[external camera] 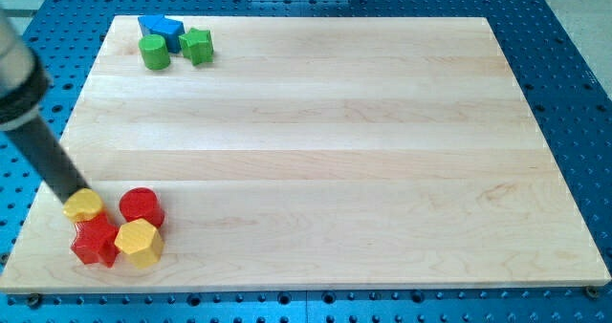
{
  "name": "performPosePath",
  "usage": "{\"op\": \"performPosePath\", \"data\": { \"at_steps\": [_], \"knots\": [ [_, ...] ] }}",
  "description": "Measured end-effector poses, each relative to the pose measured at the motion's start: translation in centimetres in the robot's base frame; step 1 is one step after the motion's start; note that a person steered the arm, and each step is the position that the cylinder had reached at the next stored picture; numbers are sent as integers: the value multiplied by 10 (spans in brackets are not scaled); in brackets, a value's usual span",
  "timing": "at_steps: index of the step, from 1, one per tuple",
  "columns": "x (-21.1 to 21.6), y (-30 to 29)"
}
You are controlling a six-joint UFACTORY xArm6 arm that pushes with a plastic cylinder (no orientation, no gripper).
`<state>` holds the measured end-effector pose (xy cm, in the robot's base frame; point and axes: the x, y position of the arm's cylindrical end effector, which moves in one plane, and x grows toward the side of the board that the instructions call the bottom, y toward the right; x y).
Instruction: Move the hexagon right side of the red circle
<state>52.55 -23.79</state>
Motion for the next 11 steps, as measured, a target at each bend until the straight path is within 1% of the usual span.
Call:
{"op": "performPosePath", "data": {
  "at_steps": [1, 2, 3, 4, 5, 6, 10, 11],
  "knots": [
    [0, 0],
    [19, -45],
    [87, -42],
    [93, -23],
    [92, 17],
    [93, 35],
    [91, 76],
    [63, 88]
  ]
}}
